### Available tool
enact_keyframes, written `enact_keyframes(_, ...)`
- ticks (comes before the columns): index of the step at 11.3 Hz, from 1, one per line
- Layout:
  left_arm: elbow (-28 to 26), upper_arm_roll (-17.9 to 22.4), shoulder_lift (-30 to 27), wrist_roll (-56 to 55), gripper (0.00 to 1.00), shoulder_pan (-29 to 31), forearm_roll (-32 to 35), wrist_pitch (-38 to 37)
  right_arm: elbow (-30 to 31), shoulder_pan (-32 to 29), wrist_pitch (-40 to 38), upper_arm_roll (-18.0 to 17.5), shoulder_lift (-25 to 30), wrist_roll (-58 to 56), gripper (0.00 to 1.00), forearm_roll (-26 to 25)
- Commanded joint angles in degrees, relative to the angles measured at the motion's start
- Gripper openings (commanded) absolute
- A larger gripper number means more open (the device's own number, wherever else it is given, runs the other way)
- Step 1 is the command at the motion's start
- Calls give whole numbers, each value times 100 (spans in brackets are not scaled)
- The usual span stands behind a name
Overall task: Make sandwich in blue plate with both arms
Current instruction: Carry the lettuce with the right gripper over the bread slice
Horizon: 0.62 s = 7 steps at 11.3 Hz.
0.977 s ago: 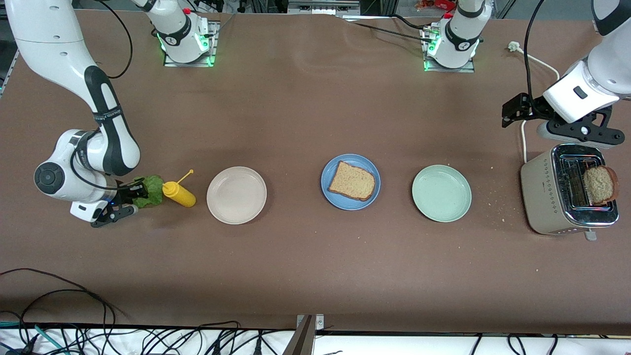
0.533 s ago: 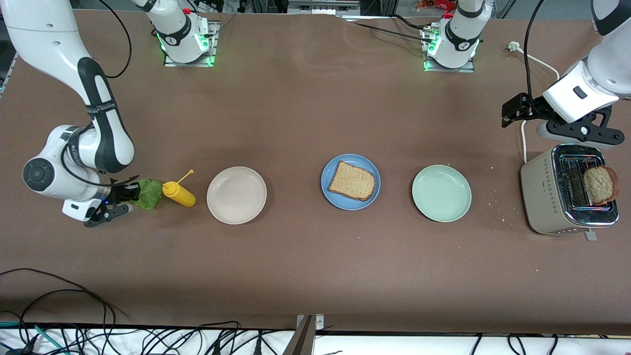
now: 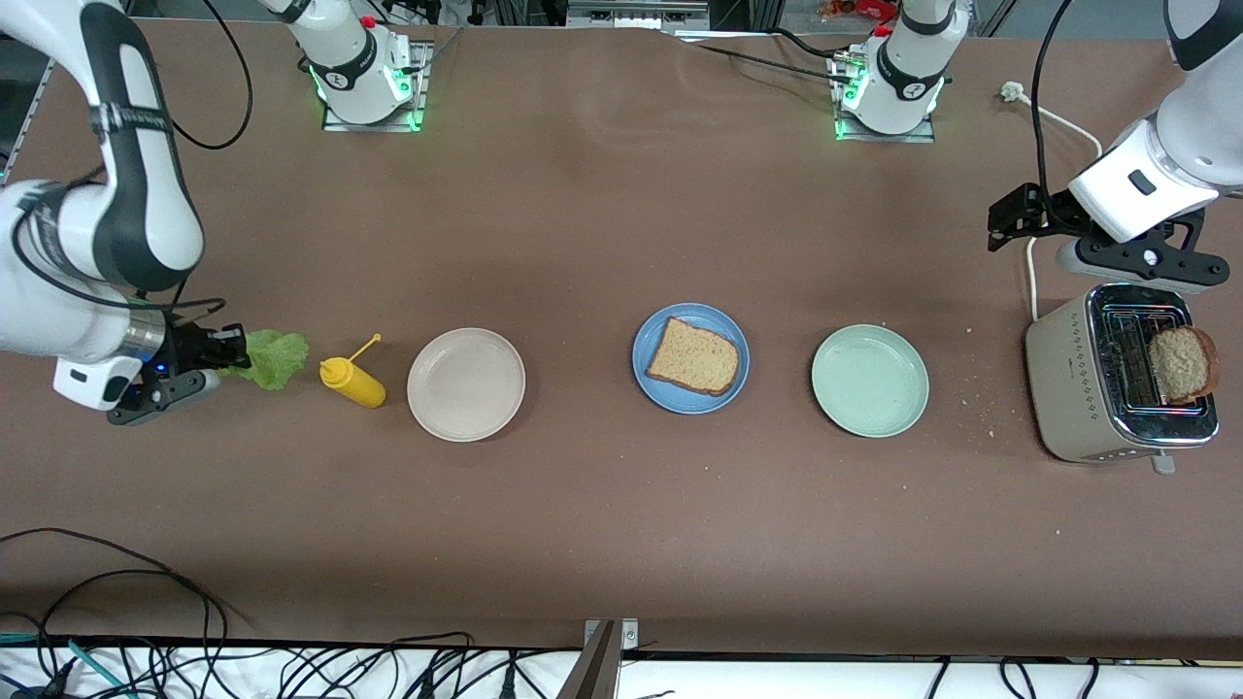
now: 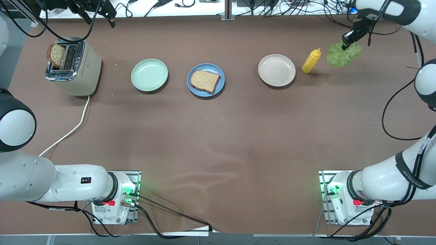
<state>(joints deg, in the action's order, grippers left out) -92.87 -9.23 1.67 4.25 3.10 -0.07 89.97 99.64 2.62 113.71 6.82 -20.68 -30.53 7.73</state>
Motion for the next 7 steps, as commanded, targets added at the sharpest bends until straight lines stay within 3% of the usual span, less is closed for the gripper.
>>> enact_keyframes(1, 252, -26, 123, -38, 100, -38, 60, -67, -654, 282, -1023, -23, 196, 660, 0, 211)
enact_keyframes(3, 252, -35, 131, -38, 100, -38, 60, -67, -945, 702, -1402, 12, 275, 1187, 0, 360)
enact_keyframes(6, 261, -35, 131, -38, 100, -38, 60, -67, -1359, 2019, -1528, 748, 48, 2224, 0, 728)
enact_keyframes(7, 261, -35, 131, -38, 100, -38, 60, -67, -1533, 2302, -1510, 838, -127, 2514, 0, 930)
